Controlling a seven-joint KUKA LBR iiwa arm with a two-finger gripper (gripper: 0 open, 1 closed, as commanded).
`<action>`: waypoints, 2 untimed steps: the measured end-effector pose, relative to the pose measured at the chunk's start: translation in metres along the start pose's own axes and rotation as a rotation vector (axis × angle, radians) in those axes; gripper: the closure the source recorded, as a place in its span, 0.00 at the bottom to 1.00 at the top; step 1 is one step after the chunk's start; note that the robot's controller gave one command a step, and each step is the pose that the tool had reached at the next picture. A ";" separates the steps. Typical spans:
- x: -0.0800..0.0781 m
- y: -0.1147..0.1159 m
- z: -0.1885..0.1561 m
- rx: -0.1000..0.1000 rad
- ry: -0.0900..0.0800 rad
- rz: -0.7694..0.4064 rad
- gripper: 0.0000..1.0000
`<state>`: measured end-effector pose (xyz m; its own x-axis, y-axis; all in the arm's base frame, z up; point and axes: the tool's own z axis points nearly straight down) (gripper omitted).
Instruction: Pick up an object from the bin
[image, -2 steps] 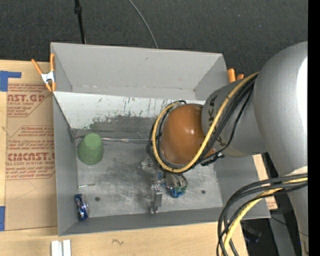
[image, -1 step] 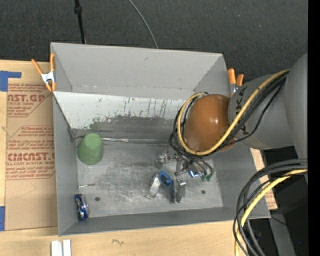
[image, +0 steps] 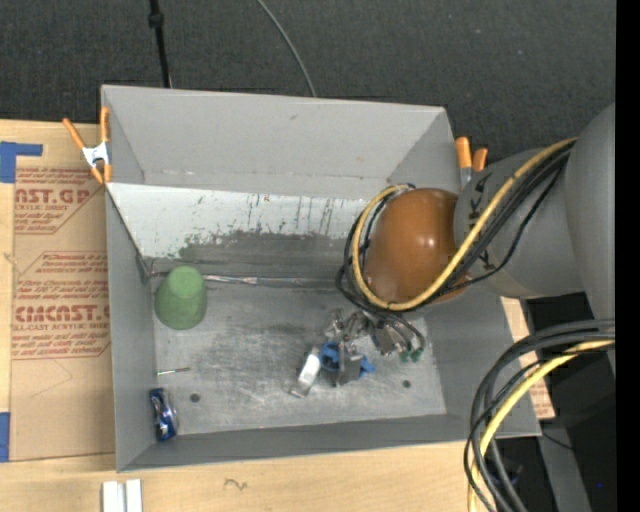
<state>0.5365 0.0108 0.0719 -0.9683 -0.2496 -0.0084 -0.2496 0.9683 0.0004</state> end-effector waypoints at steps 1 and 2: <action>-0.034 -0.026 -0.122 0.002 0.000 -0.245 1.00; -0.034 -0.022 -0.166 0.001 0.001 -0.266 1.00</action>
Offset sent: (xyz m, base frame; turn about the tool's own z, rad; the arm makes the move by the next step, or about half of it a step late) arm 0.0362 -0.0179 0.1192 -0.2444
